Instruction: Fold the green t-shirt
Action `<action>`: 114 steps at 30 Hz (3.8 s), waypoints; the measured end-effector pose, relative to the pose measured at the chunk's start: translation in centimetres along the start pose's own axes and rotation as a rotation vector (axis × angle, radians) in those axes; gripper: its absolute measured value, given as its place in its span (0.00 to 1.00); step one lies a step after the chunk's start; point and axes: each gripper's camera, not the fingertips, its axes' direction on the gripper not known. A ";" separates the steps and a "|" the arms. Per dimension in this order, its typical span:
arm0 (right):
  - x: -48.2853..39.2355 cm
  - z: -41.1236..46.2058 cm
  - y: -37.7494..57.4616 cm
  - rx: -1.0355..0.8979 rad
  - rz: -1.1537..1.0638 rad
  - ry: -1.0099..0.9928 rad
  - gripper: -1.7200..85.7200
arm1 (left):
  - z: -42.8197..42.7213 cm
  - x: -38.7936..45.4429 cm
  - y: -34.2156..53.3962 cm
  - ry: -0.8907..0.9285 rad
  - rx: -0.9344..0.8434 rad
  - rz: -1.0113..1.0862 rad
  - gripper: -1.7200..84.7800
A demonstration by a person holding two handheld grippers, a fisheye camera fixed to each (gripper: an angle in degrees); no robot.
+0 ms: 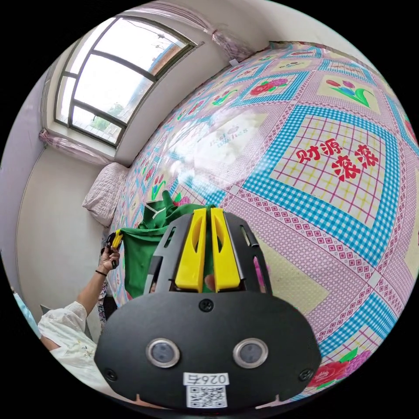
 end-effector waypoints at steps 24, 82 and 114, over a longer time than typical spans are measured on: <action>-13.0 11.0 5.1 0.008 -0.362 0.488 0.06 | 2.4 2.7 -6.6 0.104 -0.218 0.236 0.02; -5.3 18.3 -4.4 -0.353 -0.543 0.190 0.01 | 29.8 1.2 -4.0 -0.228 -0.968 0.382 0.01; -3.1 4.0 15.8 0.261 -0.488 0.069 0.03 | 16.4 -0.1 12.1 -0.180 -0.322 0.486 0.01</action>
